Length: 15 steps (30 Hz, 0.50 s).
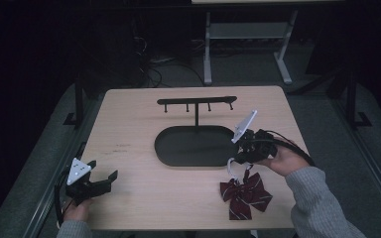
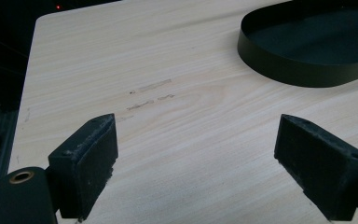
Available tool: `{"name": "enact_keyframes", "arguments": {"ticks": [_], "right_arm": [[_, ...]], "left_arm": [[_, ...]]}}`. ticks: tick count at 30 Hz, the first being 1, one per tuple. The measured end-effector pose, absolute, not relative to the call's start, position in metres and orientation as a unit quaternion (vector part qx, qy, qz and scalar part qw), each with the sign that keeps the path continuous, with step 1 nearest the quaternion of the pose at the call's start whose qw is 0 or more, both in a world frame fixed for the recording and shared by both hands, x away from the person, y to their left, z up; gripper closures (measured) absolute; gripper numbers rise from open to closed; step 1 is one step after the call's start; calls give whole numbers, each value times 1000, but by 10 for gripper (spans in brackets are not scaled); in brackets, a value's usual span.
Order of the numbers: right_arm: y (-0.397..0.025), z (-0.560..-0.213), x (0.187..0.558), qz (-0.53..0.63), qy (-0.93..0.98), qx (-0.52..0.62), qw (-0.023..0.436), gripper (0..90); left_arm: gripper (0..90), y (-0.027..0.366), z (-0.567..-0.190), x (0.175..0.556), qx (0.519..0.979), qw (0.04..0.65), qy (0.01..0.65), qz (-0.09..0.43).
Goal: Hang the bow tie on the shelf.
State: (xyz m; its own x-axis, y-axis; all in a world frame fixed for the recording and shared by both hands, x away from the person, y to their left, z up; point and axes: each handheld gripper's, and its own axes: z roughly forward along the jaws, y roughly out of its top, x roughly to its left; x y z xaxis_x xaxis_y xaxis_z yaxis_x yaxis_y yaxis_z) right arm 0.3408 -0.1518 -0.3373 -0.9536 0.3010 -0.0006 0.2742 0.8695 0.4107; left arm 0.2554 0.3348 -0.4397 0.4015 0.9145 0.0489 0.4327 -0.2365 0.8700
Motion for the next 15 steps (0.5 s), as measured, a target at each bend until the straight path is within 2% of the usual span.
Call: {"name": "enact_keyframes", "arguments": {"ticks": [15], "right_arm": [[-140,-320,345,205,969,133,36,872]], "left_arm": [[128,336,-439,255,727,415,461,296]]}}
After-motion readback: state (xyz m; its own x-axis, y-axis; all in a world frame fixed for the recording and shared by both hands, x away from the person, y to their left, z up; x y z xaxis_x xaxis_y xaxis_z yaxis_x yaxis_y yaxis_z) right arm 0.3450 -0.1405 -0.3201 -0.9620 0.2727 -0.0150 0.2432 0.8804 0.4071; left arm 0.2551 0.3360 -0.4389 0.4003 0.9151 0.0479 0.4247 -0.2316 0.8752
